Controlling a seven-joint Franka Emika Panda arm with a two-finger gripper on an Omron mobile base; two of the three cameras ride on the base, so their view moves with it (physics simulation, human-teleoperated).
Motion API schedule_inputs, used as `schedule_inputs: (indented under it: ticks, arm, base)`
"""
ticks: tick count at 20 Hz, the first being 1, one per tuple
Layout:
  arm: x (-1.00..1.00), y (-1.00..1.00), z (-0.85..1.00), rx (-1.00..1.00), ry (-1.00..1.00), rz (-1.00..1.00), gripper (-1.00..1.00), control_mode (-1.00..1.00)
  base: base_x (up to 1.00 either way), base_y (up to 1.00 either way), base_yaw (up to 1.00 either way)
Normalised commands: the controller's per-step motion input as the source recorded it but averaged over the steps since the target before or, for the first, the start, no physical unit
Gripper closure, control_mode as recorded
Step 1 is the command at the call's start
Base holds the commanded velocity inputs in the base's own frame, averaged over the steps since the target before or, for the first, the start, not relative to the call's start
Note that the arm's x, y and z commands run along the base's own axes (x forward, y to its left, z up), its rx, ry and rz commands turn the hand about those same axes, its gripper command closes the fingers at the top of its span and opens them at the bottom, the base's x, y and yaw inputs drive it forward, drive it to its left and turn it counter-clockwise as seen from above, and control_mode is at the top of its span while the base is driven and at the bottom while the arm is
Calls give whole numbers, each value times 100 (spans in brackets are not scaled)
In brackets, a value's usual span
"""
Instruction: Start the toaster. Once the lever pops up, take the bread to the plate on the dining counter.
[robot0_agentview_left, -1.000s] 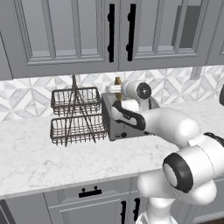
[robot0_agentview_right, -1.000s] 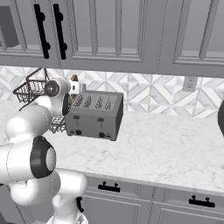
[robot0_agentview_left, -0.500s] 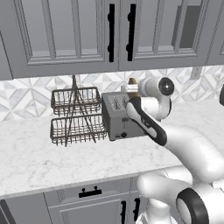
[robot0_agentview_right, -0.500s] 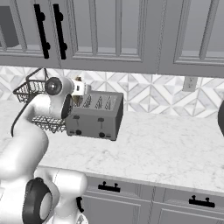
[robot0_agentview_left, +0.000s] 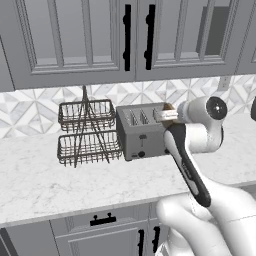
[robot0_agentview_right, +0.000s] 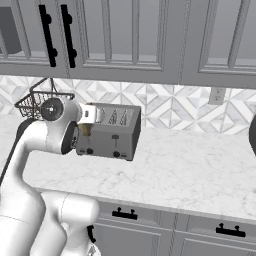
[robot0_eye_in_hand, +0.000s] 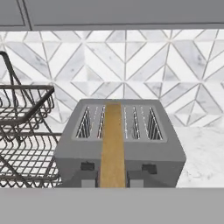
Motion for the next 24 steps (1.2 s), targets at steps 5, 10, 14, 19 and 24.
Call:
schedule_inputs:
  ticks: [5, 10, 14, 19, 24]
  arm:
    - [-97, -7, 0, -7, 13, -4, 100, -100]
    - [-71, -12, 8, 0, 10, -2, 100, -100]
    - [-58, -16, 0, 0, 1, 0, 100, -100]
    - [-41, 0, 0, 0, 0, 0, 100, -100]
    - [-18, 0, 0, 0, 0, -1, 100, -100]
  base:
    - [0, 0, 0]
    - [0, 0, 0]
    - [0, 0, 0]
    - [0, 0, 0]
    - [0, 0, 0]
